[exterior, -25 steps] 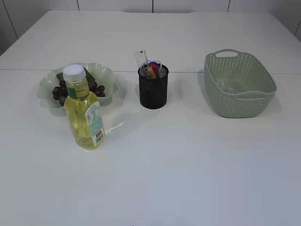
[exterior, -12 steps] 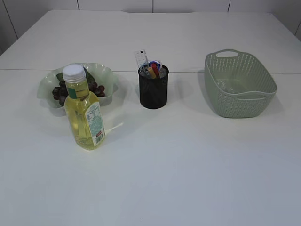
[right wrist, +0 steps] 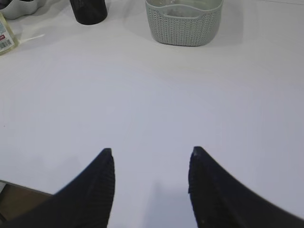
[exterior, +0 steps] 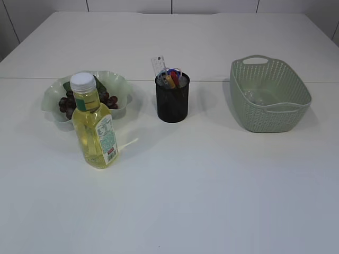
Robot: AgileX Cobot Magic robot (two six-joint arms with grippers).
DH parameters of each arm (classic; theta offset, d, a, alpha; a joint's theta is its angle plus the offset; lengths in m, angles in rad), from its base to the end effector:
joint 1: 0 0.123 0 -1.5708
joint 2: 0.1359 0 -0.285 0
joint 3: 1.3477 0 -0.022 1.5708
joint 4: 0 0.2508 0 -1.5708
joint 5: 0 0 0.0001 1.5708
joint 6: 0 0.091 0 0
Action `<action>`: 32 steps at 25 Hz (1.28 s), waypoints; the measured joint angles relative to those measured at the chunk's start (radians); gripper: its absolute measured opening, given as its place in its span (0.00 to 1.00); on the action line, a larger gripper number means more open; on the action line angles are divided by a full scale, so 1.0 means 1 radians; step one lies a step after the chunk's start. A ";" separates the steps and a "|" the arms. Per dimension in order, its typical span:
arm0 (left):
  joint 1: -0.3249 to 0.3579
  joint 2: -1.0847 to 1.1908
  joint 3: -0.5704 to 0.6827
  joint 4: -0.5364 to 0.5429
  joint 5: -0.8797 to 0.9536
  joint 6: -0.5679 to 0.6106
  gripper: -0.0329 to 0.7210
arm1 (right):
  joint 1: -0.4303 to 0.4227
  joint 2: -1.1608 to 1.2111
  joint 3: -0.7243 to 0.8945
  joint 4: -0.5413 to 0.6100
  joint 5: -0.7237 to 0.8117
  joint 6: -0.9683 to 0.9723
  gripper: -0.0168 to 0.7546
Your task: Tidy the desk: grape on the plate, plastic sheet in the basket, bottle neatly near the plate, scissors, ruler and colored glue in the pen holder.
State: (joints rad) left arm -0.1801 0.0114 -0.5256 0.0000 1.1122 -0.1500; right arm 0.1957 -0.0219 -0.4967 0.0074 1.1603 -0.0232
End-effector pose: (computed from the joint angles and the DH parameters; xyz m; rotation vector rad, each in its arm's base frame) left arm -0.0081 0.0015 0.2803 0.0314 2.0876 -0.2010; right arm -0.0121 -0.0018 0.2683 -0.2332 2.1145 0.1110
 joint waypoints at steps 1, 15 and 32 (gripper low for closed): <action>0.000 0.000 0.000 0.000 -0.002 0.000 0.72 | 0.000 0.000 0.000 0.000 0.000 0.000 0.55; 0.000 0.000 0.000 -0.005 -0.002 0.000 0.78 | -0.027 0.000 0.000 0.003 -0.002 -0.001 0.55; 0.033 0.000 0.000 -0.005 -0.002 0.000 0.78 | -0.199 0.000 0.000 0.007 -0.002 -0.002 0.55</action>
State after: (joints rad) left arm -0.1470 0.0114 -0.5256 -0.0052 1.1099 -0.1500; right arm -0.0034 -0.0219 -0.4967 0.0144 1.1580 -0.0255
